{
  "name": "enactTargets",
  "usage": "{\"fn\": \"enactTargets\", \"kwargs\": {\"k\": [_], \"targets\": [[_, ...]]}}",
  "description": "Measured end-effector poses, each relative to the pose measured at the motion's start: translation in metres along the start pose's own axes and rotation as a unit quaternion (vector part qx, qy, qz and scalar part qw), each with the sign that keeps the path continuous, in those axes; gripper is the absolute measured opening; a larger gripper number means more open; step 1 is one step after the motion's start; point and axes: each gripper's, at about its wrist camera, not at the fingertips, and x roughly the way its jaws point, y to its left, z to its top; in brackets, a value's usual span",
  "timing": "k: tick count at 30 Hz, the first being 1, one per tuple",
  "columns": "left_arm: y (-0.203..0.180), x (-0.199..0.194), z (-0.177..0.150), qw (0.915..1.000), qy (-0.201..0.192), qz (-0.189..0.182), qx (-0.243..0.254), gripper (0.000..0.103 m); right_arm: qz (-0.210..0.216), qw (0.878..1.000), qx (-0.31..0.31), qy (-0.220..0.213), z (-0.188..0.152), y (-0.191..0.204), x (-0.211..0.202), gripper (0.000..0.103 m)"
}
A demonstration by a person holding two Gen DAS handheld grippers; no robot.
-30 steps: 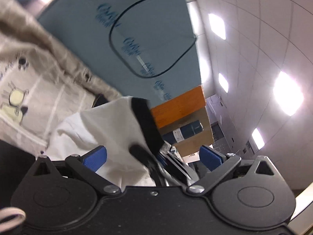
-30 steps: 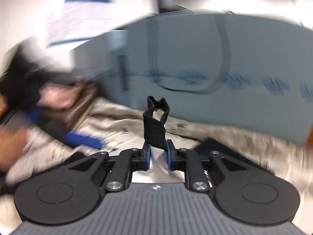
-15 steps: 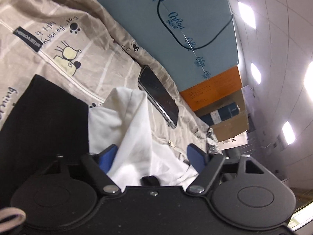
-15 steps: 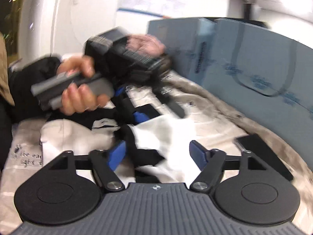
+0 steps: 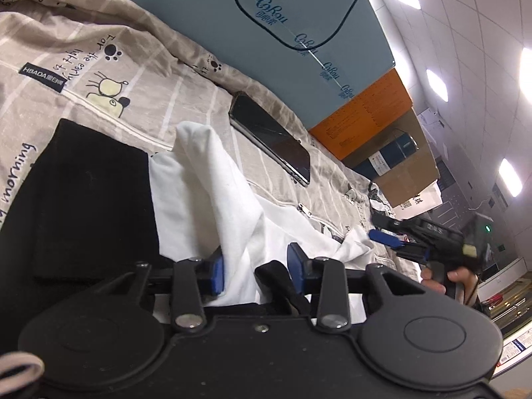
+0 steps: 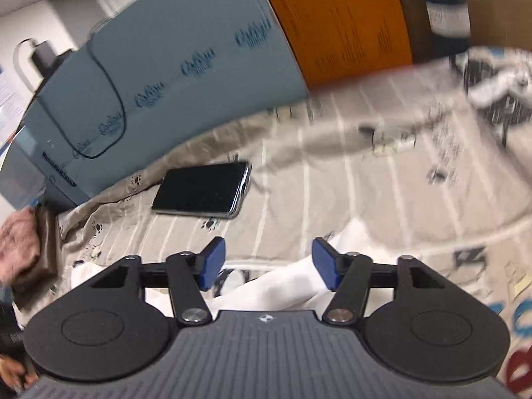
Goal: Fold clothes
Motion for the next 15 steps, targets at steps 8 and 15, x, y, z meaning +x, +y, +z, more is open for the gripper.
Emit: {"fn": "enactTargets", "kwargs": {"k": [8, 15], "targets": [[-0.001, -0.004, -0.002, 0.9998, 0.005, -0.016, 0.007, 0.037, -0.093, 0.994, -0.058, -0.018, 0.006, 0.0, 0.014, 0.051], [-0.01, 0.0, -0.006, 0.9992, 0.019, -0.015, 0.031, 0.037, -0.046, 0.999, -0.012, -0.005, 0.012, -0.057, 0.028, 0.052]]}}
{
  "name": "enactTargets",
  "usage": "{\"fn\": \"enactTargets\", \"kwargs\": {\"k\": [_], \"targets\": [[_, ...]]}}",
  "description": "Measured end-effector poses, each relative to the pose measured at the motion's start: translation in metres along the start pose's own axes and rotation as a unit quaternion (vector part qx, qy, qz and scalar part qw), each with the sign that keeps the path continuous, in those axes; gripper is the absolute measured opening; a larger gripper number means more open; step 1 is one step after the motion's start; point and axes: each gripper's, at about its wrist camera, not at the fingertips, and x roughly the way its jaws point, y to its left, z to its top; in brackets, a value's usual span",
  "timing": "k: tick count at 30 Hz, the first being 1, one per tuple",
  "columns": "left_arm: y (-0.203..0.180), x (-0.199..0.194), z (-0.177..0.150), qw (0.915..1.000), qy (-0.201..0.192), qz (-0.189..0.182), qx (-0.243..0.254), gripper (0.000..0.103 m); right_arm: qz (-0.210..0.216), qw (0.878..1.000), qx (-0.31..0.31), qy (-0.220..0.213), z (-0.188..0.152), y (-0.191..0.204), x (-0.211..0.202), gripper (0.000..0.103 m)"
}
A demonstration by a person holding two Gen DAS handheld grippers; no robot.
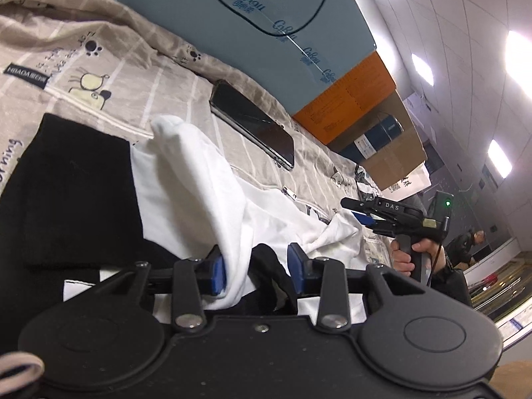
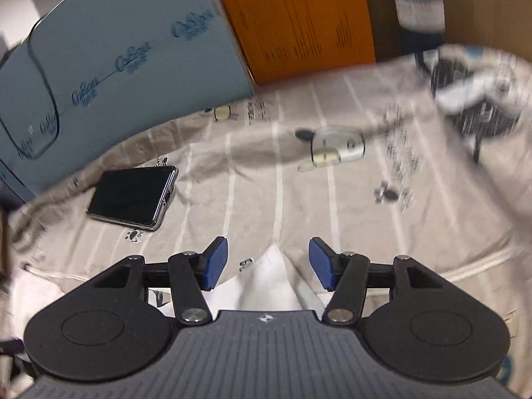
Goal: Fold clothes
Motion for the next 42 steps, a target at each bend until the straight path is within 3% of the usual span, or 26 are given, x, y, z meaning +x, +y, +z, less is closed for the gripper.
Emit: {"fn": "enactTargets", "kwargs": {"k": [2, 3, 5, 7, 13, 19, 25, 28, 32, 37, 40, 42], "targets": [[-0.003, 0.0, -0.001, 0.9999, -0.007, 0.009, 0.006, 0.037, 0.012, 1.0, -0.001, -0.002, -0.002, -0.003, 0.002, 0.048], [-0.004, 0.0, -0.001, 0.9998, -0.012, 0.015, 0.009, 0.029, 0.015, 1.0, -0.004, -0.005, -0.003, -0.003, 0.002, 0.044], [-0.006, 0.002, -0.002, 0.9994, -0.016, 0.027, 0.013, 0.016, 0.02, 1.0, -0.011, -0.011, -0.006, -0.003, 0.001, 0.022], [-0.009, 0.002, -0.003, 0.9994, -0.02, 0.027, 0.012, 0.009, 0.021, 0.999, -0.023, -0.022, -0.012, -0.002, -0.003, 0.012], [-0.025, -0.004, 0.003, 0.9984, -0.034, -0.04, -0.019, 0.007, 0.027, 0.997, -0.017, -0.076, -0.02, -0.008, -0.028, 0.008], [-0.021, -0.025, -0.003, 0.9903, -0.056, -0.082, -0.097, 0.007, 0.049, 0.986, -0.002, -0.161, -0.033, -0.017, -0.066, 0.008], [0.01, -0.03, -0.024, 0.9826, -0.049, -0.043, -0.174, 0.007, 0.059, 0.975, 0.003, -0.214, -0.071, -0.029, -0.092, 0.009], [0.014, -0.028, -0.028, 0.982, -0.043, -0.034, -0.181, 0.007, 0.036, 0.975, 0.008, -0.217, -0.086, -0.035, -0.098, 0.013], [0.016, -0.026, -0.031, 0.9821, -0.036, -0.034, -0.182, 0.009, 0.019, 0.974, 0.039, -0.221, -0.094, -0.039, -0.115, 0.047], [0.01, -0.02, -0.032, 0.9856, -0.028, -0.037, -0.162, 0.009, 0.065, 0.981, 0.083, -0.165, -0.092, -0.028, -0.118, 0.05], [0.011, -0.017, -0.032, 0.9869, -0.02, -0.04, -0.155, 0.011, 0.101, 0.978, 0.13, -0.129, -0.089, -0.027, -0.104, 0.05], [0.012, -0.017, -0.033, 0.987, -0.018, -0.045, -0.153, 0.016, 0.096, 0.975, 0.164, -0.115, -0.085, -0.028, -0.092, 0.05]]}}
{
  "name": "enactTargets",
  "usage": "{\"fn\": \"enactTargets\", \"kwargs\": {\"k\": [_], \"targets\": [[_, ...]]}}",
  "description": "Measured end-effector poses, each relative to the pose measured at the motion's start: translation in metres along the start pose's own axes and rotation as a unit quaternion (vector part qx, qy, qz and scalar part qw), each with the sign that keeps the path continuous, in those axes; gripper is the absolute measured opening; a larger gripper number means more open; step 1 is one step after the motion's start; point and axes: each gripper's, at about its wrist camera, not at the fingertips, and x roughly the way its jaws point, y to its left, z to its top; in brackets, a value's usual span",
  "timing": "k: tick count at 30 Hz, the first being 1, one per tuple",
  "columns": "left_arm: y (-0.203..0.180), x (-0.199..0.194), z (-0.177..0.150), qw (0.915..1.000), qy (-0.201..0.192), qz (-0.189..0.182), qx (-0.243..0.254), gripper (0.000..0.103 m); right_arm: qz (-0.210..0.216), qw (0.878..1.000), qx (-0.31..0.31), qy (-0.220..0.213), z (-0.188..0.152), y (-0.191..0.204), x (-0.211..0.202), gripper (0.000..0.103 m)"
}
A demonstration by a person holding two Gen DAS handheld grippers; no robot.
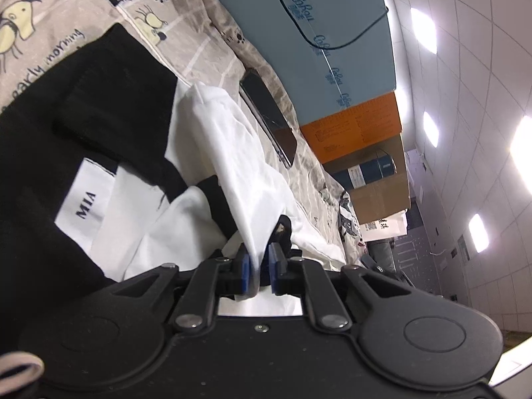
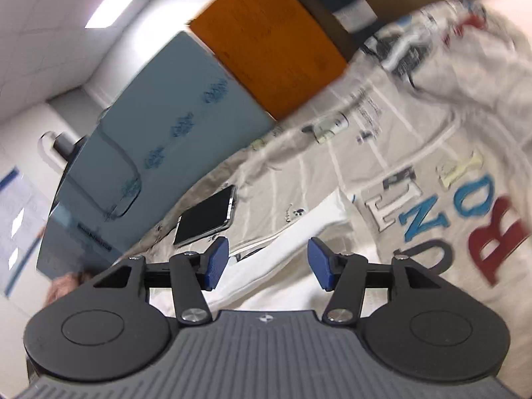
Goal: Fold clothes
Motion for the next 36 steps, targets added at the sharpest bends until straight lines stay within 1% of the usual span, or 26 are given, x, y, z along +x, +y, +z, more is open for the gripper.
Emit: {"fn": "enactTargets", "kwargs": {"k": [1, 2, 3, 4, 6, 8, 9, 10, 11, 12, 13, 16, 19, 20, 22, 24, 25, 26, 28, 29, 30, 31, 32, 33, 34, 36], "targets": [[0.0, -0.001, -0.001, 1.0, 0.0, -0.003, 0.002, 0.018, -0.016, 1.0, 0.016, 0.003, 0.001, -0.002, 0.006, 0.05], [-0.001, -0.002, -0.001, 1.0, -0.001, -0.006, 0.004, 0.023, -0.029, 0.999, 0.029, 0.005, 0.001, -0.004, 0.01, 0.05], [-0.001, -0.002, -0.002, 0.9999, 0.0, -0.008, 0.008, 0.028, -0.039, 0.998, 0.04, 0.006, 0.001, -0.005, 0.014, 0.05], [-0.003, -0.001, -0.002, 0.9999, 0.002, -0.007, 0.014, 0.031, -0.042, 0.998, 0.046, 0.003, 0.001, -0.007, 0.017, 0.048], [-0.007, 0.001, -0.001, 0.9995, 0.006, -0.004, 0.029, 0.034, -0.056, 0.997, 0.059, -0.001, 0.001, -0.01, 0.022, 0.041], [-0.012, 0.005, -0.001, 0.9982, 0.008, 0.013, 0.058, 0.033, -0.064, 0.995, 0.07, -0.01, -0.001, -0.014, 0.023, 0.022], [-0.015, 0.007, -0.001, 0.997, 0.008, 0.022, 0.074, 0.029, -0.064, 0.996, 0.068, -0.014, 0.0, -0.015, 0.023, 0.017], [-0.018, 0.009, 0.0, 0.9953, 0.008, 0.033, 0.091, 0.024, -0.064, 0.996, 0.063, -0.017, 0.0, -0.015, 0.022, 0.008], [-0.021, 0.01, 0.002, 0.9947, 0.008, 0.031, 0.097, 0.01, -0.063, 0.996, 0.057, -0.021, 0.001, -0.014, 0.021, 0.003], [-0.023, 0.008, 0.006, 0.9956, 0.008, 0.009, 0.092, 0.005, -0.063, 0.996, 0.052, -0.025, 0.002, -0.014, 0.021, 0.003], [-0.025, 0.007, 0.009, 0.9961, 0.008, -0.013, 0.087, 0.005, -0.061, 0.997, 0.047, -0.029, 0.003, -0.013, 0.02, 0.003], [-0.033, -0.01, 0.018, 0.9947, -0.006, -0.08, 0.063, 0.005, -0.045, 0.997, 0.028, -0.049, 0.008, -0.002, 0.01, 0.003], [-0.022, -0.029, 0.021, 0.9946, -0.028, -0.099, -0.009, 0.005, -0.049, 0.997, 0.019, -0.056, 0.012, 0.006, -0.003, 0.003], [-0.015, -0.034, 0.021, 0.9941, -0.035, -0.096, -0.035, 0.005, -0.051, 0.997, 0.02, -0.053, 0.012, 0.006, -0.006, 0.003], [0.002, -0.038, 0.016, 0.9941, -0.049, -0.062, -0.074, 0.005, -0.064, 0.997, 0.022, -0.047, 0.009, 0.003, -0.01, 0.003], [0.021, -0.032, 0.011, 0.9929, -0.042, -0.028, -0.108, 0.005, -0.094, 0.995, 0.009, -0.034, 0.004, 0.0, -0.008, 0.004], [0.031, -0.029, 0.008, 0.9914, -0.038, -0.01, -0.125, 0.005, -0.112, 0.993, -0.001, -0.023, 0.0, -0.003, -0.002, 0.007], [0.036, -0.027, 0.006, 0.991, -0.036, 0.003, -0.129, 0.005, -0.124, 0.992, -0.005, -0.014, -0.004, -0.006, 0.002, 0.009], [0.024, -0.03, 0.006, 0.9958, -0.044, 0.01, -0.079, 0.007, -0.127, 0.992, -0.012, -0.014, -0.01, -0.009, 0.003, 0.011], [0.018, -0.031, 0.006, 0.9973, -0.048, 0.013, -0.054, 0.008, -0.129, 0.991, -0.026, -0.024, -0.013, -0.007, 0.001, 0.022], [0.01, -0.033, 0.006, 0.9982, -0.052, 0.02, -0.022, 0.016, -0.137, 0.989, -0.046, -0.04, -0.014, -0.001, -0.004, 0.032], [-0.004, -0.036, 0.005, 0.9972, -0.06, 0.034, 0.028, 0.023, -0.145, 0.985, -0.068, -0.059, -0.017, 0.006, -0.008, 0.054], [-0.018, -0.038, 0.002, 0.9928, -0.074, 0.052, 0.079, 0.039, -0.151, 0.98, -0.096, -0.084, -0.021, 0.016, -0.014, 0.065], [-0.031, -0.039, -0.003, 0.9854, -0.088, 0.067, 0.13, 0.05, -0.154, 0.974, -0.125, -0.108, -0.025, 0.026, -0.02, 0.065], [-0.043, -0.037, -0.01, 0.9754, -0.103, 0.077, 0.179, 0.052, -0.147, 0.969, -0.151, -0.126, -0.029, 0.035, -0.023, 0.064], [-0.064, -0.034, -0.023, 0.9496, -0.126, 0.091, 0.272, 0.055, -0.119, 0.966, -0.179, -0.143, -0.036, 0.048, -0.028, 0.069]]}}
